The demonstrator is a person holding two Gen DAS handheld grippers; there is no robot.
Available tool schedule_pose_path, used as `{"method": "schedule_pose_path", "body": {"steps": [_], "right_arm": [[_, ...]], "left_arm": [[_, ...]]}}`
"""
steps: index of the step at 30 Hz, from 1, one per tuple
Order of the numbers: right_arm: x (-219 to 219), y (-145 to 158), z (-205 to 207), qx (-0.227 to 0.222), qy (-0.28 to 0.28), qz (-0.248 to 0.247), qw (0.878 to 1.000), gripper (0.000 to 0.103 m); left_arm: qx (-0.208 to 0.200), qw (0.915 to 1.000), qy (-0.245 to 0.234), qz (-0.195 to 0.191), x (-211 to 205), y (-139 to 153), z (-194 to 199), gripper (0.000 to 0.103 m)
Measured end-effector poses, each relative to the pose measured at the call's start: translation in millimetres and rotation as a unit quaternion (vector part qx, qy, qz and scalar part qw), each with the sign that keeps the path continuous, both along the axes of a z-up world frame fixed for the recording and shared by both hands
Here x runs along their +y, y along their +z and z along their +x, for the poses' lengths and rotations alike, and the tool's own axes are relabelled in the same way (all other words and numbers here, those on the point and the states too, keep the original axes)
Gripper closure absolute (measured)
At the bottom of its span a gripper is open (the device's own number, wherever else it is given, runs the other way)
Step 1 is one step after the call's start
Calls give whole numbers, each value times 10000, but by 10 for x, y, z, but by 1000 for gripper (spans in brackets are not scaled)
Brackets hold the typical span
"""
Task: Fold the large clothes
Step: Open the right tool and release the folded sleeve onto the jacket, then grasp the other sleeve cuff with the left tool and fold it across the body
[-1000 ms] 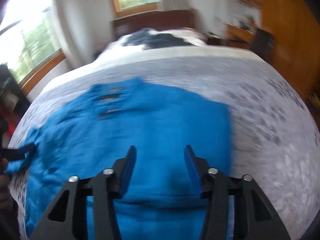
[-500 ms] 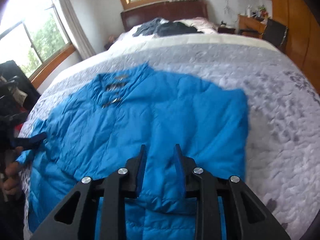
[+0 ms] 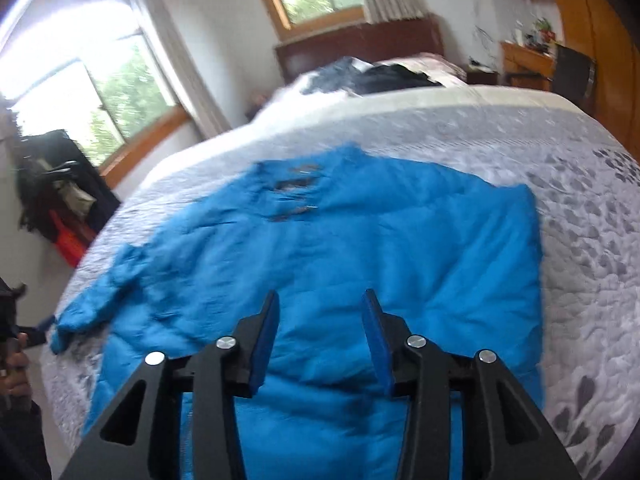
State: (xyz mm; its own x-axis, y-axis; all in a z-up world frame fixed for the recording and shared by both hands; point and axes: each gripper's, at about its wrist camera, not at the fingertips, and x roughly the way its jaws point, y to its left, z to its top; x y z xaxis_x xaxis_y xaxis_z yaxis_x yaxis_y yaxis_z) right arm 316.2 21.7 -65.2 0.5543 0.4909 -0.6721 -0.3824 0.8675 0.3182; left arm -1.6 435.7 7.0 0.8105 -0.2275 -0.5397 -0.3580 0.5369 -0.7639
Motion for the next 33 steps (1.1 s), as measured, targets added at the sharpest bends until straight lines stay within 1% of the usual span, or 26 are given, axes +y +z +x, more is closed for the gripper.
{"method": "schedule_pose_path", "body": {"steps": [1,2,3,6,8,10,11,12,13,15,18,20,21,22,23,24,26,27,28,33], "right_arm": [[73,10,-64,-69,92,43,9999,56],[107,18,-99,-95,133,86,9998,53],[151,17,-134,-101,209,151,9996,53],[290,0,-202,-84,433,218,9988,53],[351,-17,-247,-112,545,233,9982,53],[366,-52,-254,-86,563,266,9980,53],[358,-67,-267,-63,562,298,9980,53],[350,-76,-272,-52,542,318,9980,53],[340,-92,-276,-40,519,336,9981,53],[320,-125,-264,13,498,388,9980,53],[307,-177,-238,67,462,416,9980,53],[302,-211,-222,88,460,455,9979,53],[304,-229,-215,102,458,485,9977,53],[304,-241,-218,112,463,498,9976,53],[308,-251,-220,111,475,506,9975,53],[312,-254,-230,96,477,515,9975,53],[309,-264,-241,82,497,537,9973,53],[307,-268,-243,86,507,534,9972,53],[304,-269,-245,83,502,531,9973,53],[250,-267,-260,96,455,599,9971,53]], "left_arm": [[13,9994,327,-82,170,-53,-232,3],[31,9985,537,-117,277,-85,-376,3],[21,9961,865,-167,409,-121,-583,3],[-4,9890,1434,-357,641,-217,-907,3],[113,9847,1678,-453,805,-313,-1020,3],[283,9802,1863,-607,939,-451,-1040,3],[367,9773,1938,-775,995,-539,-1034,3],[371,9757,1975,-870,1054,-607,-1018,3],[417,9748,2007,-880,1115,-660,-1010,3],[504,9735,2102,-747,1171,-676,-987,3],[586,9723,2200,-531,1212,-620,-906,3],[650,9706,2281,-410,1253,-591,-865,5],[694,9674,2403,-405,1294,-587,-881,17],[761,9656,2455,-387,1315,-577,-876,46],[829,9640,2495,-389,1336,-566,-866,59],[811,9627,2542,-446,1374,-575,-876,75],[733,9622,2584,-446,1411,-553,-894,81],[694,9628,2581,-403,1407,-567,-927,84],[659,9640,2555,-321,1408,-510,-930,86],[426,9683,2460,-62,1352,-211,-915,89]]}}
